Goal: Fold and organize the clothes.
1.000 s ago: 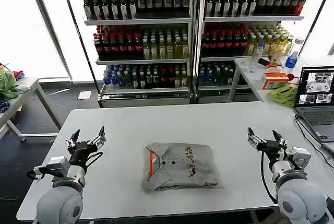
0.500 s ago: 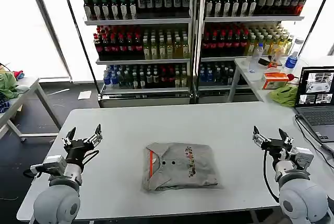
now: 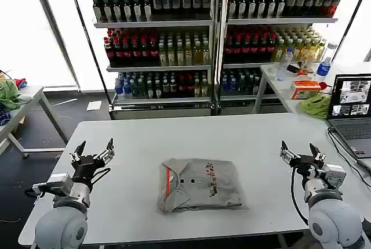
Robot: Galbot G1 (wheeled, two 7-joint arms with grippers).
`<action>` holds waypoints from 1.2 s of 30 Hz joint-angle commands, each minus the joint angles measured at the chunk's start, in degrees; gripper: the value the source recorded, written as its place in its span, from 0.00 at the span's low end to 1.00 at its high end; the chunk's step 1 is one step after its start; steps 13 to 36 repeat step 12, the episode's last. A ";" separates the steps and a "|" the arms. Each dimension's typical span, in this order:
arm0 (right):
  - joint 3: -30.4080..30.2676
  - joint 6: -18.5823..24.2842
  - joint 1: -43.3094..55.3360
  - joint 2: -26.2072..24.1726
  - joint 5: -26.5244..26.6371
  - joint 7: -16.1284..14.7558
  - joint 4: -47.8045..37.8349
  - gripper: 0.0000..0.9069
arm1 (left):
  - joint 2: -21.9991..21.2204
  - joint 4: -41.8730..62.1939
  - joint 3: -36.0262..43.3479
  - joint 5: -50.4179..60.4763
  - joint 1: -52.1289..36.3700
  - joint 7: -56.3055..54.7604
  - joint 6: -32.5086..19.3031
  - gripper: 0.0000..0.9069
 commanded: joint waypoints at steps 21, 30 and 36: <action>0.00 0.07 -0.57 0.12 -0.88 -0.16 0.27 1.00 | 0.33 -0.33 -0.13 -0.31 0.38 1.83 -0.54 1.00; 0.00 0.07 -0.57 0.12 -0.88 -0.16 0.27 1.00 | 0.33 -0.33 -0.13 -0.31 0.38 1.83 -0.54 1.00; 0.00 0.07 -0.57 0.12 -0.88 -0.16 0.27 1.00 | 0.33 -0.33 -0.13 -0.31 0.38 1.83 -0.54 1.00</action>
